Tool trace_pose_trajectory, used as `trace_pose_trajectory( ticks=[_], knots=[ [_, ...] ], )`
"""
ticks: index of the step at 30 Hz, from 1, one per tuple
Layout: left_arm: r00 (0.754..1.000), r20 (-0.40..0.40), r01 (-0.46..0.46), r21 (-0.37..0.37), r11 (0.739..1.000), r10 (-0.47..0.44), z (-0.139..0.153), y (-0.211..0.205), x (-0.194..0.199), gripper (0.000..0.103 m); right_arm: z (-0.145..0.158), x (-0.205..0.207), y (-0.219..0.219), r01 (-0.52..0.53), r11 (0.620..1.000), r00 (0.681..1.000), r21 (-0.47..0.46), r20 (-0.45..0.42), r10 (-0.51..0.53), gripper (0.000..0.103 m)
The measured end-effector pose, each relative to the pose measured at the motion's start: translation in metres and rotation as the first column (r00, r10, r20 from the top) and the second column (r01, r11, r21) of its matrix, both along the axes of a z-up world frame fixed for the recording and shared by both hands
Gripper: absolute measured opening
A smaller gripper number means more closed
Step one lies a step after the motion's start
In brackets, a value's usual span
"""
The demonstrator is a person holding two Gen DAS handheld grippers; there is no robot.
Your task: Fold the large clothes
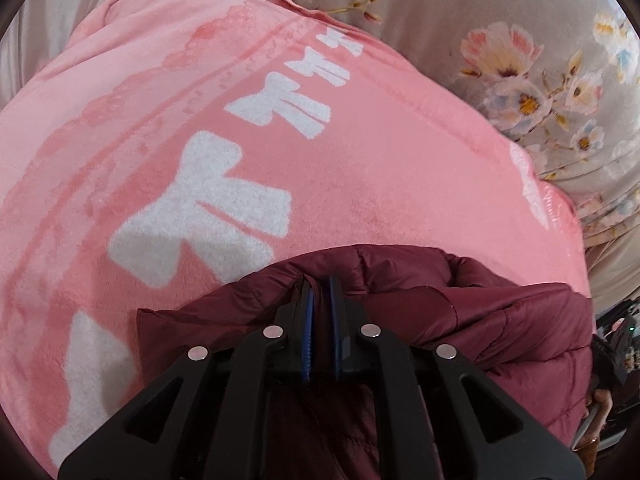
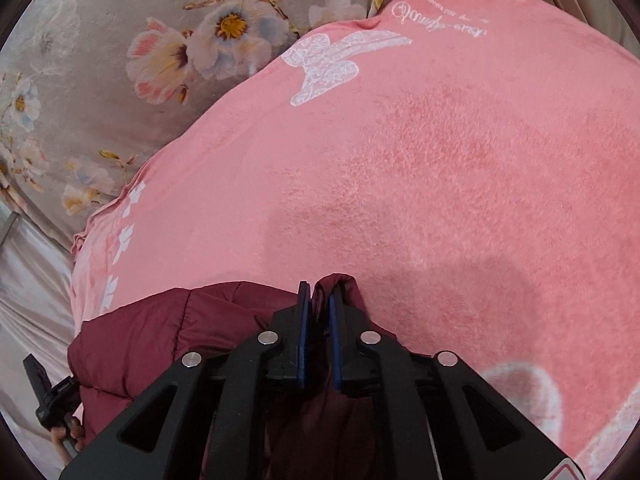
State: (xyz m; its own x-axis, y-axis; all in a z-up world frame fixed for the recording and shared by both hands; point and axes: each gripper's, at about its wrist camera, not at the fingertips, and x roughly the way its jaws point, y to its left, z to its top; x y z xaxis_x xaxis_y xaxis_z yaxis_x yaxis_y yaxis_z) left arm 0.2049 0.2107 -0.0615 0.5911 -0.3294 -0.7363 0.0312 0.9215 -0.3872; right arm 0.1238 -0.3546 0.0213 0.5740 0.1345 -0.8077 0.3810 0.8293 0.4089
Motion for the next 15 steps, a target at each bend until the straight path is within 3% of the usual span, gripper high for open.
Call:
trace_pose_trajectory(
  ticks=[1, 3, 4, 5, 6, 10, 13, 15],
  knots=[
    [1.000, 0.001, -0.002, -0.017, 1.000, 0.002, 0.003, 0.003, -0.002, 0.011, 0.009, -0.003, 0.000, 0.001, 1.000, 1.000, -0.027, 0.010, -0.001, 0.026],
    [1.000, 0.007, -0.005, -0.024, 1.000, 0.005, 0.015, 0.011, -0.008, 0.017, 0.036, -0.016, 0.001, 0.022, 0.995, 0.998, -0.102, 0.054, -0.016, 0.037],
    [0.999, 0.038, -0.025, 0.002, 1.000, 0.025, 0.029, 0.017, -0.016, 0.037, 0.048, -0.021, 0.002, 0.024, 0.993, 0.997, -0.119, 0.080, -0.015, 0.039],
    [0.994, 0.090, -0.070, 0.045, 0.997, 0.066, 0.045, 0.024, -0.025, 0.071, 0.064, -0.028, 0.003, 0.023, 0.991, 0.994, -0.135, 0.107, -0.008, 0.040],
    [0.981, 0.165, -0.114, 0.071, 0.991, 0.101, 0.064, 0.031, -0.037, 0.083, 0.074, -0.031, 0.005, 0.017, 0.989, 0.993, -0.147, 0.120, 0.001, 0.041],
    [0.966, 0.245, -0.107, 0.101, 0.989, 0.079, 0.116, 0.031, -0.053, 0.076, 0.103, -0.029, 0.042, -0.088, 0.986, 0.984, -0.142, 0.144, 0.109, 0.041],
    [0.963, 0.257, 0.042, 0.134, 0.990, -0.076, 0.138, -0.021, -0.055, 0.070, 0.102, -0.013, 0.090, -0.203, 0.967, 0.967, -0.153, 0.123, 0.222, 0.040],
    [0.951, 0.226, 0.175, 0.167, 0.970, -0.211, 0.133, -0.072, -0.055, 0.066, 0.092, 0.000, 0.132, -0.296, 0.938, 0.945, -0.179, 0.090, 0.315, 0.034]
  ],
)
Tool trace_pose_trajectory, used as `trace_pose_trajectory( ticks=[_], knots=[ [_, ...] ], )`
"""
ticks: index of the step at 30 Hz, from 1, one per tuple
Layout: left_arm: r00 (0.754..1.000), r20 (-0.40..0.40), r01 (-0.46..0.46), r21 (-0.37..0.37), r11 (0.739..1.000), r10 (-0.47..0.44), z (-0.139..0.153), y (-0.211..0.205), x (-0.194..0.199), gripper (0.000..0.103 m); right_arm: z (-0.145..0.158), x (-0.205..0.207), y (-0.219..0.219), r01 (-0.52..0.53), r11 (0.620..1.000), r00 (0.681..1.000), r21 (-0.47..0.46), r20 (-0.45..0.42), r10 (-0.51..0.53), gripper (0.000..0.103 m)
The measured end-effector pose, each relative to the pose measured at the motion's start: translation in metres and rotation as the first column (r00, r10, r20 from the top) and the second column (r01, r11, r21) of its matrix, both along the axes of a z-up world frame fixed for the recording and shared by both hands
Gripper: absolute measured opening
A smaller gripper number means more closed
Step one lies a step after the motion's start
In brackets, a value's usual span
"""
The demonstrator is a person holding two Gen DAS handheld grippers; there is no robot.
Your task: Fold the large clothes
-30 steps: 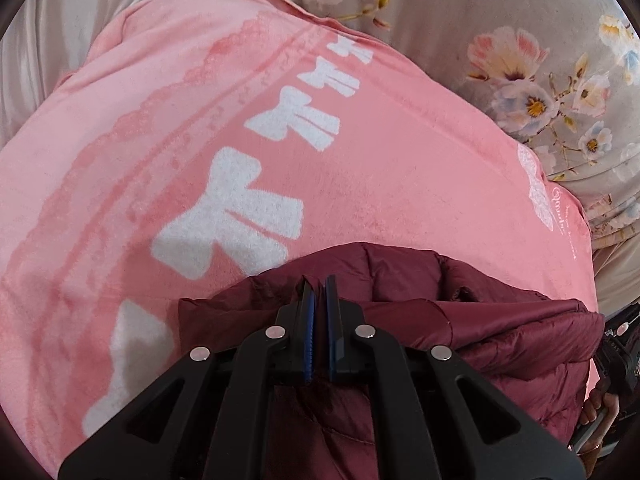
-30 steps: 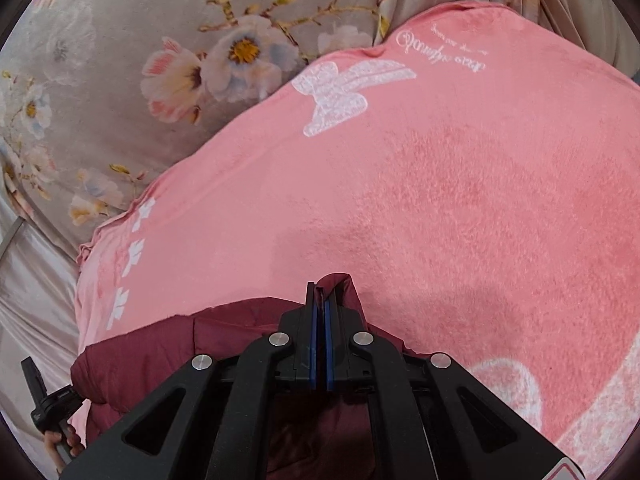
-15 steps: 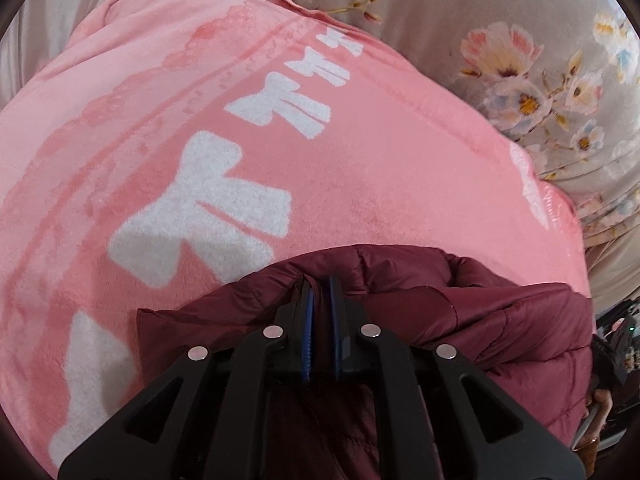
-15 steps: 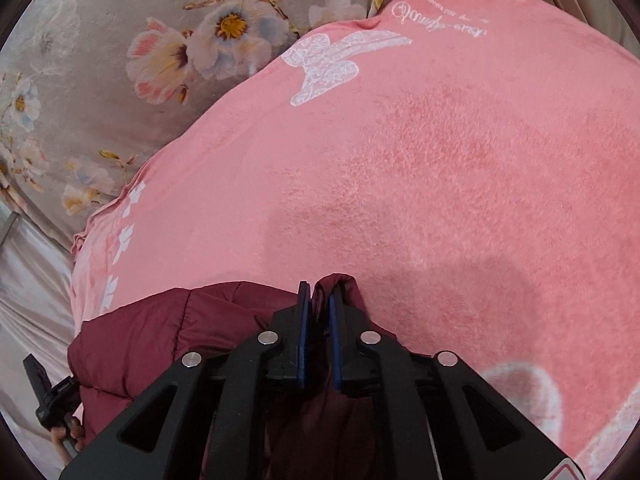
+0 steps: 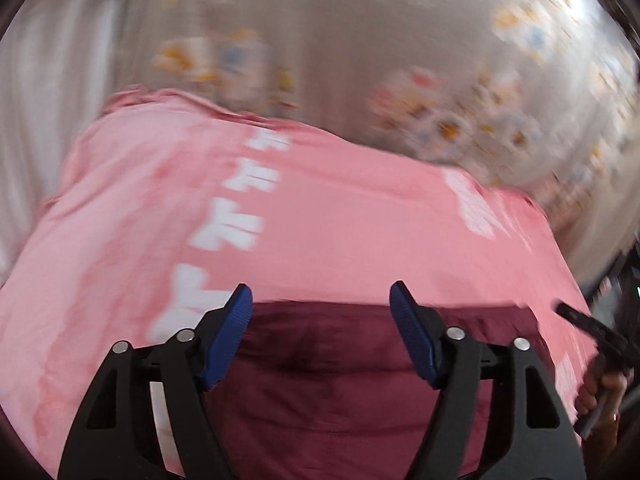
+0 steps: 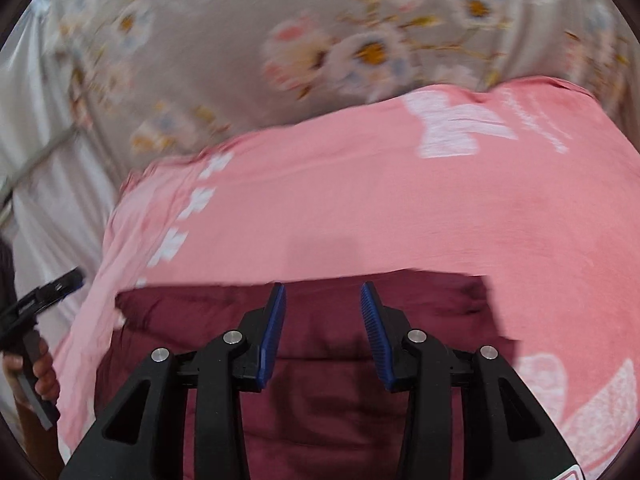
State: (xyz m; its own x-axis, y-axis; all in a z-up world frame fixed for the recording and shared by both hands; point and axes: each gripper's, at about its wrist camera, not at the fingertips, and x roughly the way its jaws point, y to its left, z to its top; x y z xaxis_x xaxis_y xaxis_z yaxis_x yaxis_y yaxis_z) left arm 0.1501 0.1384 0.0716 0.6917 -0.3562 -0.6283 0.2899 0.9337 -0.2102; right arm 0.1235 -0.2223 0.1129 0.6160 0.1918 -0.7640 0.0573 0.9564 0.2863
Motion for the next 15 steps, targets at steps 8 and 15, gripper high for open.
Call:
trace_pose_trajectory(
  ticks=[8, 15],
  knots=[
    [0.973, -0.183, 0.169, 0.151, 0.974, -0.140, -0.083, -0.102, 0.013, 0.057, -0.050, 0.022, 0.057, -0.097, 0.975, 0.990, -0.201, -0.121, 0.073, 0.033],
    [0.974, -0.208, 0.128, 0.183, 0.975, -0.089, -0.110, -0.102, 0.033, 0.057, -0.082, 0.040, 0.049, -0.086, 0.984, 0.978, -0.158, -0.201, 0.053, 0.026]
  ],
)
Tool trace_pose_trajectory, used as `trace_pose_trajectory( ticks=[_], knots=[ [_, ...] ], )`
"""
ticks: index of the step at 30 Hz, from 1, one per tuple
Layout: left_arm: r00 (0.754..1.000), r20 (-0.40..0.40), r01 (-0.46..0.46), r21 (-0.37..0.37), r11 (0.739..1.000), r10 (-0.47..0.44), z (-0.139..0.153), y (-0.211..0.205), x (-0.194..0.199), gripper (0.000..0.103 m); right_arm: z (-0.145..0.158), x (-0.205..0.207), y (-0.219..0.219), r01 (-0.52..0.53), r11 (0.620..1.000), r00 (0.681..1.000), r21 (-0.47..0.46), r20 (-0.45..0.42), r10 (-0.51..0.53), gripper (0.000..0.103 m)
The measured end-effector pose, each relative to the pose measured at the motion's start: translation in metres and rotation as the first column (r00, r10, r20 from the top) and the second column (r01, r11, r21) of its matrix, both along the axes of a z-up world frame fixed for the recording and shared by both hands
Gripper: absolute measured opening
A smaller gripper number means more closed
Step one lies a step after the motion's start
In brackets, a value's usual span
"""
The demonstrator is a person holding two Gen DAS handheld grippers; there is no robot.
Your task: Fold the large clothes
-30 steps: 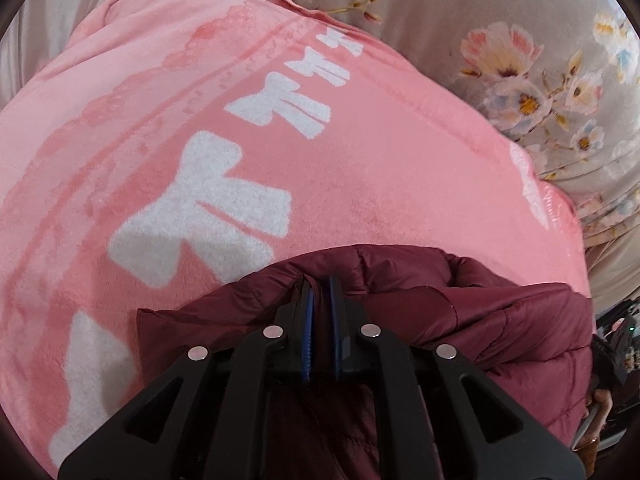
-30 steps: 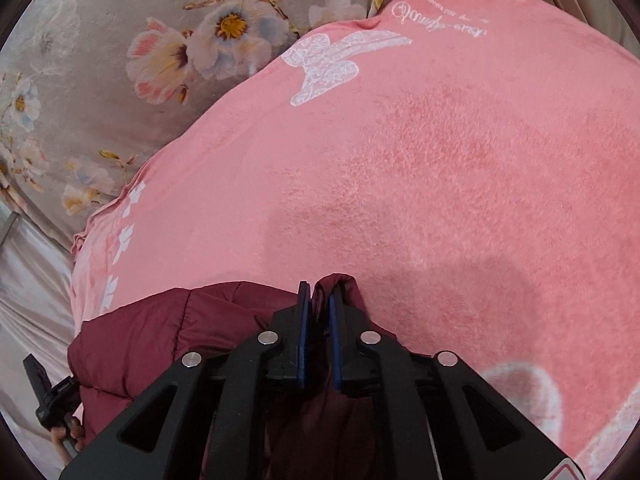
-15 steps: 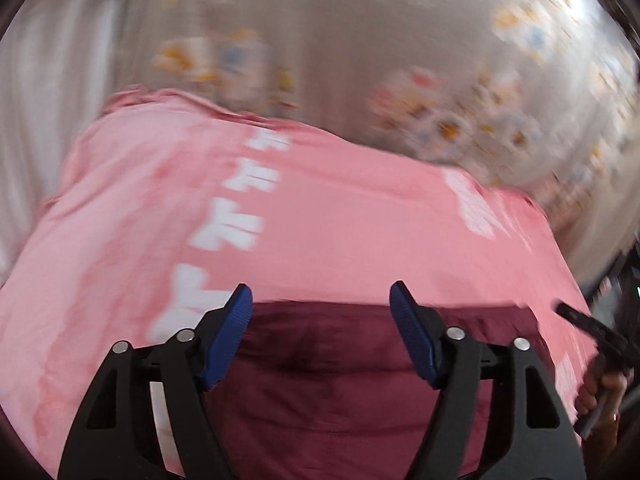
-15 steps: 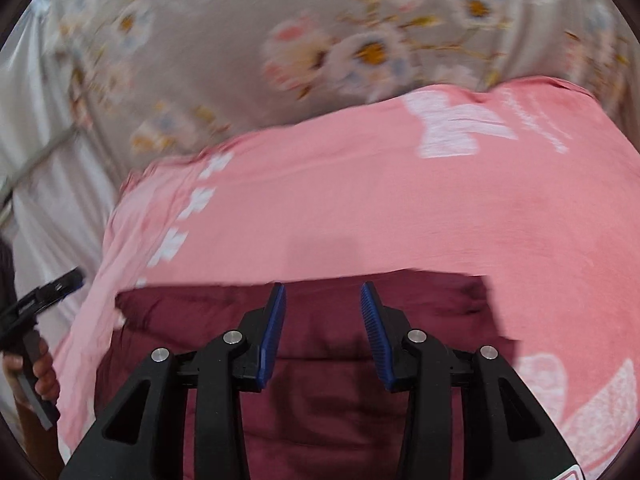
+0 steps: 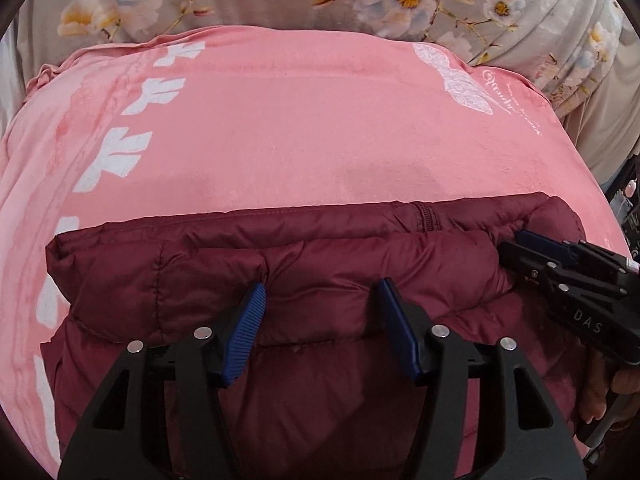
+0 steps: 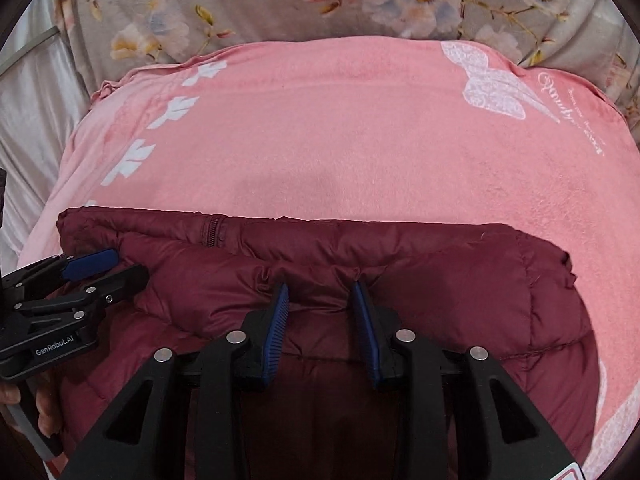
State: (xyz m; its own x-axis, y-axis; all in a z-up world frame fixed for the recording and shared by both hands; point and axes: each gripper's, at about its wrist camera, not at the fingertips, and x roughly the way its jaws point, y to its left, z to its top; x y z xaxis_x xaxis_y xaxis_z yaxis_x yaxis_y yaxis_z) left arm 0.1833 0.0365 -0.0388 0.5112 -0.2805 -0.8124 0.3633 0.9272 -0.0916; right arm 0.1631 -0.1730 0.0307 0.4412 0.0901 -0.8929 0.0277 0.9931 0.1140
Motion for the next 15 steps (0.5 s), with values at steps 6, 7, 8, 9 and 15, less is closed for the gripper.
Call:
trace_pose_trajectory(
  ticks=[6, 7, 8, 9, 15],
  knots=[
    [1.000, -0.003, -0.012, 0.011, 1.000, 0.012, -0.015, -0.002, 0.009, 0.056, -0.017, 0.007, 0.005, -0.008, 1.000, 1.000, 0.014, -0.009, 0.008, 0.007],
    [1.000, 0.007, -0.016, 0.015, 1.000, 0.016, -0.017, -0.003, 0.010, 0.056, -0.018, 0.009, 0.005, -0.008, 1.000, 1.000, 0.017, -0.007, 0.008, 0.006],
    [1.000, 0.015, -0.018, 0.017, 1.000, 0.018, -0.019, -0.003, 0.010, 0.056, -0.020, 0.009, 0.004, -0.007, 1.000, 1.000, 0.021, -0.004, 0.007, 0.006],
    [1.000, 0.023, -0.021, 0.016, 1.000, 0.021, -0.021, -0.003, 0.011, 0.056, -0.022, 0.010, 0.004, -0.007, 1.000, 1.000, 0.025, 0.001, 0.007, 0.005],
    [0.997, 0.068, -0.038, 0.017, 0.999, 0.036, -0.026, -0.005, 0.011, 0.056, -0.024, 0.014, 0.002, -0.006, 0.998, 1.000, 0.056, 0.014, 0.006, 0.004]
  ],
)
